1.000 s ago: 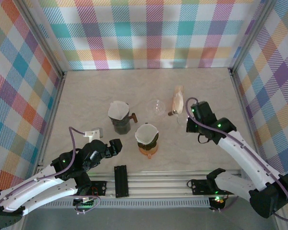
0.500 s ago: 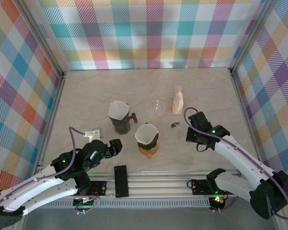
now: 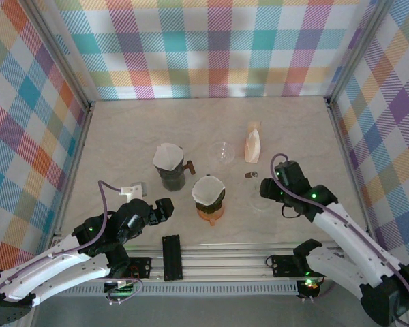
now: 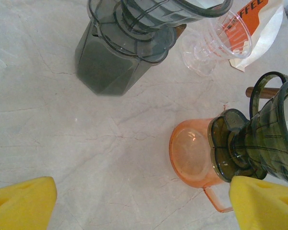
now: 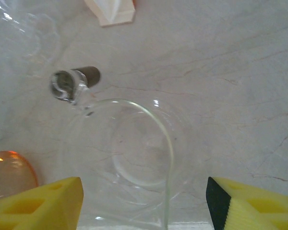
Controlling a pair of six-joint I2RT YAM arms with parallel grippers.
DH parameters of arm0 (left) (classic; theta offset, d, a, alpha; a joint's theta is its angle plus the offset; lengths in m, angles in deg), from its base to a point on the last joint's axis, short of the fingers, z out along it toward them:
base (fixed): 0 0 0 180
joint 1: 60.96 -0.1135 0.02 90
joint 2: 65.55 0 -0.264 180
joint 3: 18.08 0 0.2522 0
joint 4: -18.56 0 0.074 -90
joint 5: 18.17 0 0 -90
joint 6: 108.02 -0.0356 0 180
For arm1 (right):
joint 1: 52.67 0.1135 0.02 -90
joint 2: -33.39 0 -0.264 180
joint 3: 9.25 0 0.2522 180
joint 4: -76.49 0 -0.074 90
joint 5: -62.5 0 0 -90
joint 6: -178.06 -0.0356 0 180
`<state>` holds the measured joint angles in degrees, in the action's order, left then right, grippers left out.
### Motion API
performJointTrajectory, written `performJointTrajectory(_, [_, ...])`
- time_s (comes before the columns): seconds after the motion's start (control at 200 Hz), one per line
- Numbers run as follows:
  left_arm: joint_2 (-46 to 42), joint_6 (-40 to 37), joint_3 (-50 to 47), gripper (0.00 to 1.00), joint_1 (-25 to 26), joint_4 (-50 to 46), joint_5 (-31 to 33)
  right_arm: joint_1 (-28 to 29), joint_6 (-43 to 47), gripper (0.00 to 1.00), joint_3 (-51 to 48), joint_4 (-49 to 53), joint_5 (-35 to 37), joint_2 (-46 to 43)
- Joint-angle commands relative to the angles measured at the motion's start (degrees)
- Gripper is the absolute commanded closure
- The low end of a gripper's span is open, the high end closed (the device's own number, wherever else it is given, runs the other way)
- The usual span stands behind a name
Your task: Place the coffee filter in the dripper
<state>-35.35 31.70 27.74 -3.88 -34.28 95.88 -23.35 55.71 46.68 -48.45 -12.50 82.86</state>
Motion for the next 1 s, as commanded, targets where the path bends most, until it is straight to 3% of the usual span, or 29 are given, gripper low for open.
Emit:
performJointTrajectory(0.0, [-0.5, 0.3, 1.1, 0.07, -0.3, -1.4, 0.4, 1.9, 1.4, 0.30, 2.6, 1.0, -3.1, -3.1])
performJointTrajectory(0.215, [-1.5, 0.5, 1.5, 0.07, -0.3, -3.0, 1.9, 18.3, -0.2, 0.28, 2.1, -1.3, 1.9, -6.1])
performJointTrajectory(0.48, [-2.7, 1.0, 1.8, 0.07, -0.3, -4.3, 3.0, 36.5, -5.6, 0.26, -9.3, -12.7, 7.2, -3.9])
performJointTrajectory(0.605, [-2.9, 1.1, 1.7, 0.07, -0.3, -4.8, 3.4, 39.5, -5.9, 0.27, -15.1, -22.6, 5.2, 0.2])
performJointTrajectory(0.995, [-2.9, 1.2, 2.2, 0.07, -0.3, -5.5, 4.1, 39.6, -0.5, 0.24, -20.8, -47.3, -1.5, 15.7])
